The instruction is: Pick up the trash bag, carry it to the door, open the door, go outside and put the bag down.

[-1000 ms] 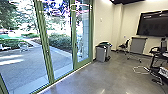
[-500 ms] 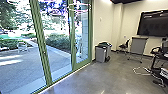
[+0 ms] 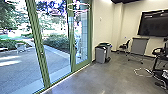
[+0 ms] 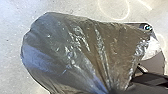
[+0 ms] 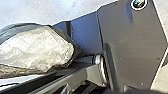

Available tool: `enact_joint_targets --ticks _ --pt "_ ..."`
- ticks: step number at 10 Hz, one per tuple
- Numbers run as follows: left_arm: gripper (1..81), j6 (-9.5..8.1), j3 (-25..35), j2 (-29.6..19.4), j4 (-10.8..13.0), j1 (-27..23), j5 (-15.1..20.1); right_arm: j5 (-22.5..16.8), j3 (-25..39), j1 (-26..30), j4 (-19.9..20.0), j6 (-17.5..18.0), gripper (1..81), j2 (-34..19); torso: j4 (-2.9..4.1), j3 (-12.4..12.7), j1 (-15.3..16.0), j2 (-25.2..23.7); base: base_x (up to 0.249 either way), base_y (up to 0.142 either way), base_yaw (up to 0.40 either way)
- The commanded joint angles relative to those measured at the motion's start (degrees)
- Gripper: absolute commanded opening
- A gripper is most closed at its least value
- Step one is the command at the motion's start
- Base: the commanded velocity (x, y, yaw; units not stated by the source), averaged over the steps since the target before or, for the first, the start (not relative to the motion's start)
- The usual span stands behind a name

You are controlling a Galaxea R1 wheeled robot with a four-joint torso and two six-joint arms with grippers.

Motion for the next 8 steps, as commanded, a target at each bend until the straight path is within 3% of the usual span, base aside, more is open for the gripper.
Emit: enact_joint_targets --ticks 1,6,8 --pt "1.0 0.27 -0.2 -0.2 0.6 -3.8 3.4 -2.9 0.7 3.3 -0.5 0.1 81.1 0.4 0.00 0.0 0.0 0.0 0.152 0.000 0.000" --pt "1.0 0.27 -0.2 -0.1 0.7 -3.8 3.4 -2.9 0.6 3.2 -0.6 0.0 81.1 0.4 0.00 0.0 0.0 0.0 0.152 0.000 0.000" --pt "1.0 0.27 -0.2 -0.2 0.7 -3.7 3.4 -2.9 0.6 3.2 -0.6 0.0 81.1 0.4 0.00 -5.1 0.0 0.0 0.152 0.000 0.000"
